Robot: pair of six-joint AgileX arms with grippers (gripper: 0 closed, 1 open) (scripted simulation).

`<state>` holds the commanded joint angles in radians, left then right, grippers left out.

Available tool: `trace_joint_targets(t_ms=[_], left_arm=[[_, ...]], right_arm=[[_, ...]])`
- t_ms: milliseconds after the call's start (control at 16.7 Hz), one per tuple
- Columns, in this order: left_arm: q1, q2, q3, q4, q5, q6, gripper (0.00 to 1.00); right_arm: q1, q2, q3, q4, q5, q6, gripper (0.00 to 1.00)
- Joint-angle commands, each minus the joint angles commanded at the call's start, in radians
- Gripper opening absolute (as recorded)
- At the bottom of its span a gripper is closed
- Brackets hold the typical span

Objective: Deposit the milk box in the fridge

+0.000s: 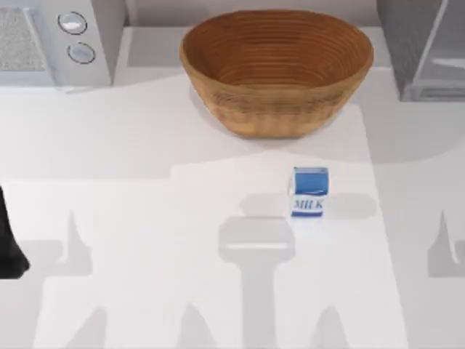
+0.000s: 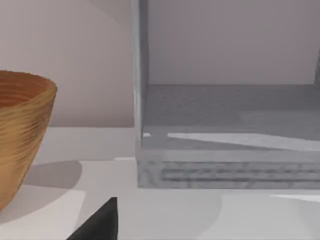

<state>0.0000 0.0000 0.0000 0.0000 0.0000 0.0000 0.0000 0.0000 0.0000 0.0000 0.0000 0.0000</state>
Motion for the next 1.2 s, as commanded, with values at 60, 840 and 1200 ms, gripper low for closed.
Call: trace_joint_targets(t_ms=[60, 840, 1200], left_arm=[[0.000, 0.000, 0.000, 0.000, 0.000, 0.000, 1.00], [0.000, 0.000, 0.000, 0.000, 0.000, 0.000, 1.00], [0.000, 0.000, 0.000, 0.000, 0.000, 0.000, 1.00]], right_arm=[[0.000, 0.000, 0.000, 0.000, 0.000, 0.000, 1.00], [0.152, 0.490, 0.018, 0.213, 0.166, -0.014, 1.00], [0.312, 0.905, 0.129, 0.527, 0.328, 0.011, 1.00]])
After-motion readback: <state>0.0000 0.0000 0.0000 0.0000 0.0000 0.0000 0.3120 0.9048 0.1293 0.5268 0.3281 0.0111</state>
